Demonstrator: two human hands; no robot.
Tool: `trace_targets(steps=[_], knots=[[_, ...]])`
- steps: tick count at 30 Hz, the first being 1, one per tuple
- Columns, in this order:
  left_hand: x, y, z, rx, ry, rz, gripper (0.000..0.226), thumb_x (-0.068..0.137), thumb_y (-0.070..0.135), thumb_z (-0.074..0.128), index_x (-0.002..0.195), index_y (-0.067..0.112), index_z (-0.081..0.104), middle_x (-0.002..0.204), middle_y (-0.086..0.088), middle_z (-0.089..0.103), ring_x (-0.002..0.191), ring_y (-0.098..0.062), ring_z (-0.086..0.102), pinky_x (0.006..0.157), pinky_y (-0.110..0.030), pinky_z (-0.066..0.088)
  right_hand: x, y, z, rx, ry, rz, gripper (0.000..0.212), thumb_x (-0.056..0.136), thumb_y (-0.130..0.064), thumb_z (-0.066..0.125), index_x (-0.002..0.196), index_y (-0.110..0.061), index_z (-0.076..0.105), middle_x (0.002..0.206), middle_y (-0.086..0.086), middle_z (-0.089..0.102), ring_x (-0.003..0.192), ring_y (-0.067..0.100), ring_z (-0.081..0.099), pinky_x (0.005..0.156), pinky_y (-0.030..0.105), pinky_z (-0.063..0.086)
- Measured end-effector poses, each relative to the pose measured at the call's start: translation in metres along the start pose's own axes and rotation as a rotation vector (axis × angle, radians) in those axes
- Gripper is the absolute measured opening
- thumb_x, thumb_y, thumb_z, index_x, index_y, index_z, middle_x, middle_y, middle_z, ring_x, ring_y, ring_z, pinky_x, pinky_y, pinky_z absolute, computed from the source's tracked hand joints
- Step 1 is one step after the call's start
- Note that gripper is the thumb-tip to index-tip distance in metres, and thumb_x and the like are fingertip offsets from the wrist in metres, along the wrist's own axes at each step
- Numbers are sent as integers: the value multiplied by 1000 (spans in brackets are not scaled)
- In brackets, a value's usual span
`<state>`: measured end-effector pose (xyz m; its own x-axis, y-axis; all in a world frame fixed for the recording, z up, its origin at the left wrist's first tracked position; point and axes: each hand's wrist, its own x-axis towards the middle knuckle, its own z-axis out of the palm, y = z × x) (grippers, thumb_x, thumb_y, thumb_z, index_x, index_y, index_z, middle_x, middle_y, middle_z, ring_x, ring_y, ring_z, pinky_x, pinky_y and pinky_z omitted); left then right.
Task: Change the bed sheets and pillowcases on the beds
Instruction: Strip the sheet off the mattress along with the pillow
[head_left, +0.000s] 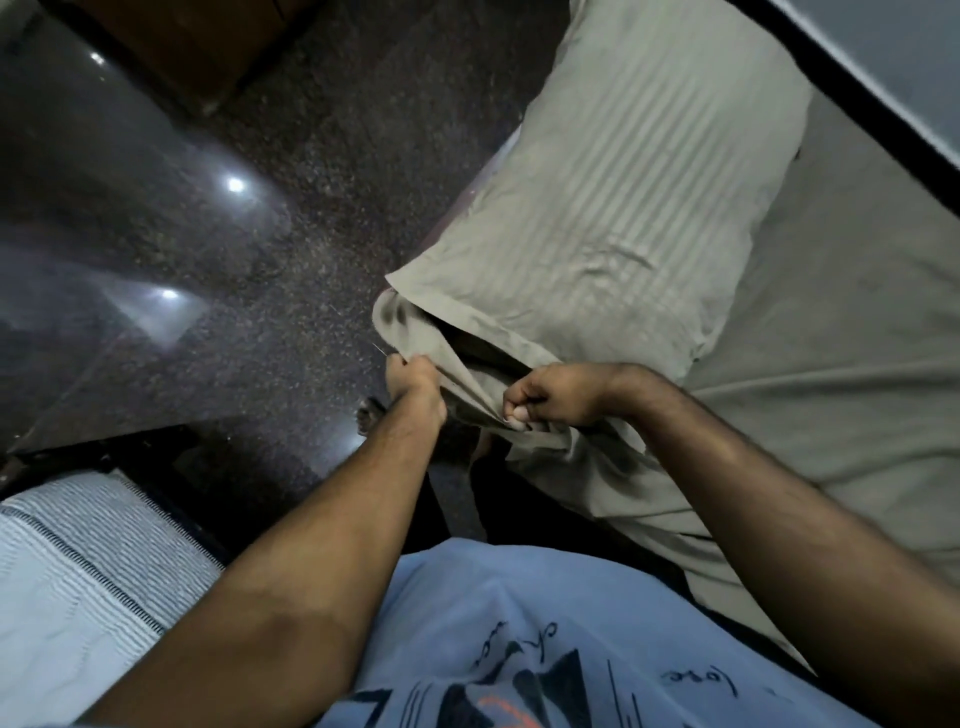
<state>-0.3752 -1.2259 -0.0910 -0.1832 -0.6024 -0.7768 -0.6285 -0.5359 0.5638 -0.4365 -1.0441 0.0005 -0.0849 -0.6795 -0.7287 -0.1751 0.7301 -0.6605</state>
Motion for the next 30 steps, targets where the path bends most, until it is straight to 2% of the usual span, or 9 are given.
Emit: trace_targets(steps=[4, 7, 11, 15, 18, 20, 23, 27, 30], knots=[[7, 15, -7, -130, -28, 142, 12, 101, 9, 51, 91, 16, 50, 91, -7, 60, 86, -21, 56, 82, -38, 51, 15, -6, -7, -160, 9, 42, 14, 99, -16, 53, 95, -22, 66, 88, 4, 71, 69, 20, 66, 70, 37, 57], [15, 30, -20, -318, -60, 90, 21, 104, 3, 45, 87, 15, 46, 91, -9, 60, 84, -22, 60, 86, -40, 53, 29, -19, -26, -217, 182, 25, 16, 97, -16, 57, 103, -22, 71, 91, -8, 68, 83, 14, 63, 77, 25, 50], [7, 35, -35, -448, -137, -17, 24, 108, 1, 32, 91, 13, 46, 98, -12, 60, 87, -20, 61, 99, -43, 48, 57, -40, -68, -20, 585, -49, 12, 97, -18, 56, 96, -20, 68, 82, -3, 69, 79, 19, 65, 77, 32, 52], [0, 43, -31, -541, -231, -196, 33, 107, 8, 27, 116, 3, 59, 115, -22, 66, 99, -31, 64, 89, -41, 52, 90, -62, -111, -260, 764, -65, 17, 98, -24, 56, 107, -16, 67, 106, 8, 65, 101, 28, 62, 87, 38, 51], [-6, 53, -23, -432, -341, -200, 38, 105, 14, 33, 99, -2, 67, 92, -17, 74, 81, -28, 72, 66, -33, 60, 110, -63, -131, -608, 659, 90, 41, 99, -39, 51, 135, -19, 53, 139, 9, 50, 130, 32, 46, 104, 48, 39], [1, 59, -23, -395, -442, -203, 47, 105, 37, 41, 99, 3, 72, 88, -14, 75, 83, -26, 71, 73, -34, 57, 119, -56, -139, -721, 513, 161, 57, 101, -52, 42, 148, -22, 40, 153, 7, 40, 141, 29, 34, 111, 53, 29], [20, 54, -27, -219, -545, -128, 67, 73, 68, 77, 104, 8, 78, 108, -18, 71, 102, -31, 67, 92, -38, 51, 123, -30, -138, -837, 295, 301, 68, 99, -65, 26, 154, -26, 31, 159, 7, 34, 146, 29, 27, 116, 55, 19], [25, 41, -29, 13, -426, -14, 14, 87, 12, 76, 97, 3, 73, 92, -18, 74, 91, -34, 67, 79, -40, 57, 113, -1, -115, -1026, 140, 357, 75, 94, -75, 16, 152, -31, 34, 158, 4, 36, 145, 27, 30, 116, 52, 18], [35, 37, -30, 6, -298, -32, 16, 96, 11, 66, 107, 2, 73, 103, -20, 74, 92, -32, 70, 86, -48, 59, 96, 20, -98, -1010, 42, 334, 79, 89, -81, 23, 152, -35, 35, 157, 1, 38, 145, 26, 29, 116, 52, 18]])
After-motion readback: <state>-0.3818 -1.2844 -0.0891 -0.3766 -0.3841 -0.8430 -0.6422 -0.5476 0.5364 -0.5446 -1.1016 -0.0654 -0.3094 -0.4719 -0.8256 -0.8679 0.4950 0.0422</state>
